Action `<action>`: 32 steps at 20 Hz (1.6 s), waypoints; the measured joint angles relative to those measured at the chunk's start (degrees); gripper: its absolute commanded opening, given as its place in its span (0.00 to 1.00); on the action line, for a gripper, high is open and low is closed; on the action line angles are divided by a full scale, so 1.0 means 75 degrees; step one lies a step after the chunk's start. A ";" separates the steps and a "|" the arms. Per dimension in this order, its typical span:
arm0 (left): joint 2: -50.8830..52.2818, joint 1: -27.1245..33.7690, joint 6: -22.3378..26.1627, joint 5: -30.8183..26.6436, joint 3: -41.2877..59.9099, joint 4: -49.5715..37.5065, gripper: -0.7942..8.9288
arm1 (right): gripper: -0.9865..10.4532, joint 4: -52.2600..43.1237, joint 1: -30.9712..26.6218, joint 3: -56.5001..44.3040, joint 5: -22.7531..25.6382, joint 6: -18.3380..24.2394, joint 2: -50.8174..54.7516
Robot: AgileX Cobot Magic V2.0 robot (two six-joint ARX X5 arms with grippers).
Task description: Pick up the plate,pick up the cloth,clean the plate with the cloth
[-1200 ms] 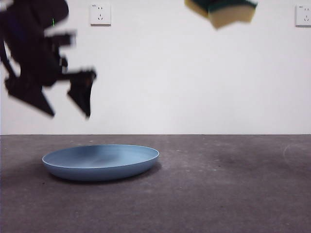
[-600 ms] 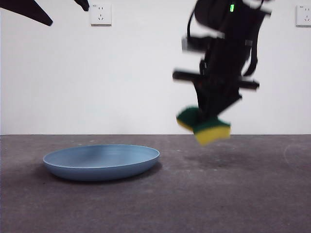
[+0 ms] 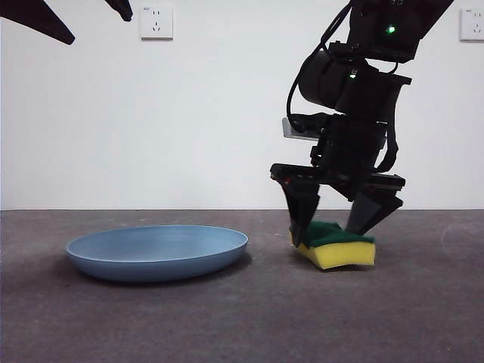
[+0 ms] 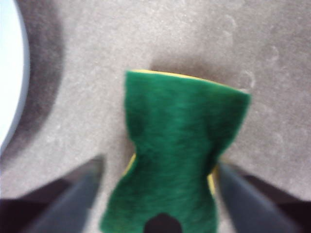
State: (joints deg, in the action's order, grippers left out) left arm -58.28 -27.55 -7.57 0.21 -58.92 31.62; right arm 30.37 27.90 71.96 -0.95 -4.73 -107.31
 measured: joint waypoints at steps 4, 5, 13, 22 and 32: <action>0.0000 0.0000 0.0000 -0.0003 0.0000 0.0000 0.53 | 0.53 0.0052 0.0000 0.0000 -0.0006 -0.0003 0.0187; 0.0000 0.0000 0.0000 -0.0003 0.0000 0.0000 0.53 | 0.53 0.0076 0.0003 0.0000 -0.0012 -0.0003 0.0367; 0.0000 0.0000 0.0219 -0.0219 0.0000 -0.0023 0.07 | 0.08 0.0731 0.0026 0.0000 -0.0076 -0.0003 0.2987; 0.0793 0.0000 0.0734 -0.0787 0.0283 -0.0560 0.07 | 0.08 -0.0184 0.0583 -0.0769 0.0137 0.0026 0.5557; 0.3395 0.0000 0.0758 -0.0968 0.2498 -0.1760 0.08 | 0.09 -0.1603 0.1536 -0.3506 0.1944 0.0006 0.8390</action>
State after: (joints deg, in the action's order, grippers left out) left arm -32.82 -27.55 -1.89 -7.05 -40.18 18.41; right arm 18.35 39.42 45.67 13.63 -4.69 -44.38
